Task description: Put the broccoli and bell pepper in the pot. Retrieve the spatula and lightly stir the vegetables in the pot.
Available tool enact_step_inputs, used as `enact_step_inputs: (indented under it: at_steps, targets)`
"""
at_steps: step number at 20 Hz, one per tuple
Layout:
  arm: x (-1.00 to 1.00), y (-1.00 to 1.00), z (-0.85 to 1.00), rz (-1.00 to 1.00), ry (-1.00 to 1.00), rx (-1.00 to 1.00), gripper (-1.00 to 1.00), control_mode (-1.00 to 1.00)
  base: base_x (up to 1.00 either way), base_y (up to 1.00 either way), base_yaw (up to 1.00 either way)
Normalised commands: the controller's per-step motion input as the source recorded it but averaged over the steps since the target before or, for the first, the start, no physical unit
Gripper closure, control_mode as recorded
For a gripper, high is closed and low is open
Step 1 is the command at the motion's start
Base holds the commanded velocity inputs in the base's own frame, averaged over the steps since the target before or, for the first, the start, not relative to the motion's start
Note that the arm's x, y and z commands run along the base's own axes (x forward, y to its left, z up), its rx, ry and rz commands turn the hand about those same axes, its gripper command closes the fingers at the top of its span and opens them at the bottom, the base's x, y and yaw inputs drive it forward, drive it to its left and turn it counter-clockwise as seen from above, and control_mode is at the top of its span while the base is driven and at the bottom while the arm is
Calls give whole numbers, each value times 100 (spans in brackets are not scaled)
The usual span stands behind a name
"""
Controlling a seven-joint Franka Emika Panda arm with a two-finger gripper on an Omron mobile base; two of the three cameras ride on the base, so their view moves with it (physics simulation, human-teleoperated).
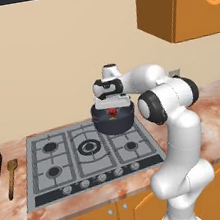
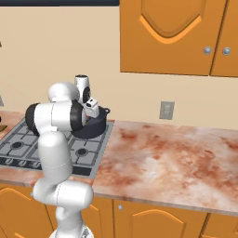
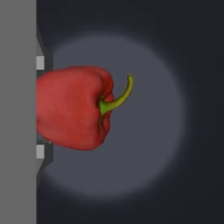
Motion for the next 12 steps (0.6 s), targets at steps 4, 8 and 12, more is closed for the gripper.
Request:
enact_step_inputs:
  at_steps: [4, 8, 12]
  targets:
    - [0, 0, 0, 0, 0, 0, -100, -100, 0, 0, 0]
    - [0, 0, 0, 0, 0, 0, -100, -100, 0, 0, 0]
    - [0, 0, 3, 0, 3, 0, -100, -100, 0, 0, 0]
